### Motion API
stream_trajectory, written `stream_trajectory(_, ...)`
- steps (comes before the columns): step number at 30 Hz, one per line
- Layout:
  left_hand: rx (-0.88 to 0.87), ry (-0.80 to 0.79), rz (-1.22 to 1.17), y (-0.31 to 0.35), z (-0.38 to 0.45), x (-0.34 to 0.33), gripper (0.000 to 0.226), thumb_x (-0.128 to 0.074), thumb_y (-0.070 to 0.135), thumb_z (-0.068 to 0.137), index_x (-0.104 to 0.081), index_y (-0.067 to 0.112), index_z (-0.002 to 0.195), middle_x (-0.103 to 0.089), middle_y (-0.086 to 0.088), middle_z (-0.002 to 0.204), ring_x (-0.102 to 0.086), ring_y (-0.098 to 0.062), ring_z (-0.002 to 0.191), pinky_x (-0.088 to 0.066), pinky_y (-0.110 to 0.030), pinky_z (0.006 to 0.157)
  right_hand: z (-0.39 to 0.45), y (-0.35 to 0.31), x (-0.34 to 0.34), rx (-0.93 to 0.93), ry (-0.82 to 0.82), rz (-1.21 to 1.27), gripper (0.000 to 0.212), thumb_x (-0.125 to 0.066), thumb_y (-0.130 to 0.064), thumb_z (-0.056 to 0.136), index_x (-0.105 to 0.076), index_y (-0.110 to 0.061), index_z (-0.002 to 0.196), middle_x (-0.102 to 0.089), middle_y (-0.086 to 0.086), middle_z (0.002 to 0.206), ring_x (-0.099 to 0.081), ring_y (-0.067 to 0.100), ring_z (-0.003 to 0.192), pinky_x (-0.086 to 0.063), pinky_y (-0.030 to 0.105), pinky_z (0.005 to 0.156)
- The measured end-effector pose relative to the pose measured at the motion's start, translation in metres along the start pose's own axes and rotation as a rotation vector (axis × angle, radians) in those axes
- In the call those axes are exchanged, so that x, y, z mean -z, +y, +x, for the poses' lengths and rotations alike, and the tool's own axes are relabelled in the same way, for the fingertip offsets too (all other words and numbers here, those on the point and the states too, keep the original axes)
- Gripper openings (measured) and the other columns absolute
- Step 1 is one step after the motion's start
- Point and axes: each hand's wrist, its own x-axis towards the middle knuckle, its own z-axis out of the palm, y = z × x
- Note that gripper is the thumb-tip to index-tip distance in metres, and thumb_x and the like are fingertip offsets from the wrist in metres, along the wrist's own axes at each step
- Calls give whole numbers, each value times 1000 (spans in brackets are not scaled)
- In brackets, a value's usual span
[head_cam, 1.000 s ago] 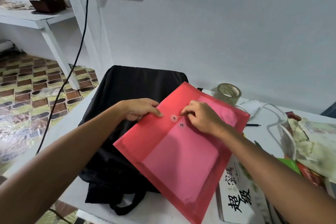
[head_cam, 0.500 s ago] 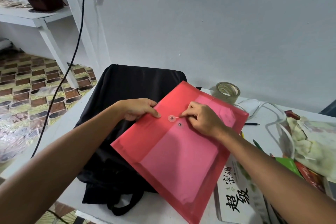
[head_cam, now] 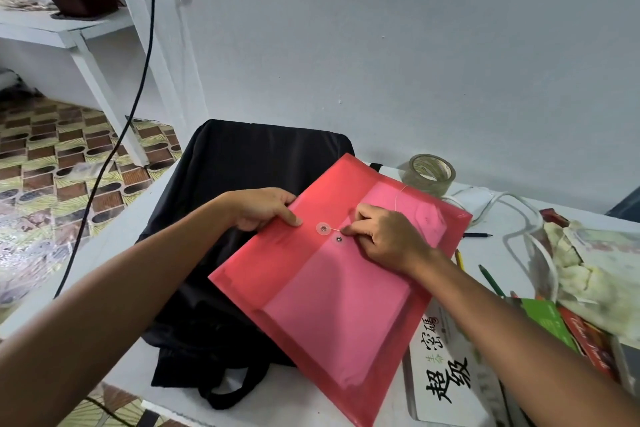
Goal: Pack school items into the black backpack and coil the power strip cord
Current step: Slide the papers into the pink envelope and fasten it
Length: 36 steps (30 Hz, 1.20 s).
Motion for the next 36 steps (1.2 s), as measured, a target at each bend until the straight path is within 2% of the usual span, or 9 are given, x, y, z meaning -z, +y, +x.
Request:
stream_trajectory(5, 7, -9, -1, -2, 1, 0, 21, -58, -3, 89, -62, 3, 110, -69, -16, 100, -71, -24, 78, -59, -35, 68, -9, -9, -2, 3, -25, -84, 43, -35, -30, 80, -77, -20, 89, -56, -1, 74, -60, 21, 64, -44, 27, 53)
stream_trajectory(7, 5, -5, -4, -4, 1, -1, 23, -58, -3, 89, -61, 1, 112, -69, -17, 100, -71, -24, 77, -59, -36, 68, -9, -17, -2, -39, -46, -134, 48, -30, -34, 83, -75, -16, 88, -58, 1, 78, -61, 25, 72, -45, 32, 58)
stream_trajectory(11, -16, 26, -20, -7, 4, -3, 26, -59, -3, 89, -59, -2, 115, -68, -19, 103, -70, -25, 78, -59, -37, 72, -7, -35, 1, -167, -104, -199, 29, -42, -22, 89, -67, -7, 87, -64, 8, 92, -61, 32, 85, -43, 36, 70)
stream_trajectory(17, -37, 120, -21, -11, 4, -8, 25, -61, -2, 87, -60, -2, 112, -66, -19, 98, -67, -27, 76, -58, -39, 72, -2, -69, 7, -340, -264, -197, 3, -48, -8, 81, -49, -9, 78, -56, 11, 81, -52, 32, 70, -36, 33, 62)
stream_trajectory(20, -47, 157, -10, -12, 4, -8, 26, -62, -1, 86, -60, -3, 112, -66, -19, 95, -66, -26, 74, -57, -39, 71, 1, -80, 12, -365, -279, -213, 15, -47, -3, 82, -51, -13, 91, -61, 14, 97, -57, 34, 83, -35, 32, 66)
stream_trajectory(22, -49, 171, -5, -13, 4, -8, 25, -62, -1, 86, -61, -3, 111, -66, -19, 95, -66, -26, 75, -57, -39, 72, 0, -86, 10, -345, -268, -289, 31, -46, 1, 83, -54, -13, 109, -63, 12, 105, -60, 35, 97, -34, 32, 69)
stream_trajectory(26, -57, 172, -16, -14, 3, -9, 16, -62, -1, 87, -63, 3, 102, -67, -16, 93, -66, -25, 74, -57, -37, 71, 3, -96, 2, -236, -251, -473, 35, -48, 5, 83, -54, -10, 115, -65, 9, 104, -61, 31, 100, -33, 32, 67)
stream_trajectory(32, -61, 169, -13, -15, 1, -12, 16, -62, -2, 85, -65, 7, 99, -68, -13, 91, -67, -23, 75, -57, -34, 69, 25, -95, 7, -63, -337, -508, 31, -37, 4, 89, -58, -7, 109, -63, 12, 112, -58, 32, 106, -35, 34, 71)
stream_trajectory(36, -92, 176, 5, -17, -1, -10, 20, -62, -4, 83, -66, 7, 99, -68, -14, 91, -66, -25, 76, -56, -35, 71, 39, -87, 8, 52, -393, -481, 29, -43, -2, 87, -60, -11, 108, -63, 9, 111, -60, 30, 104, -35, 32, 68)
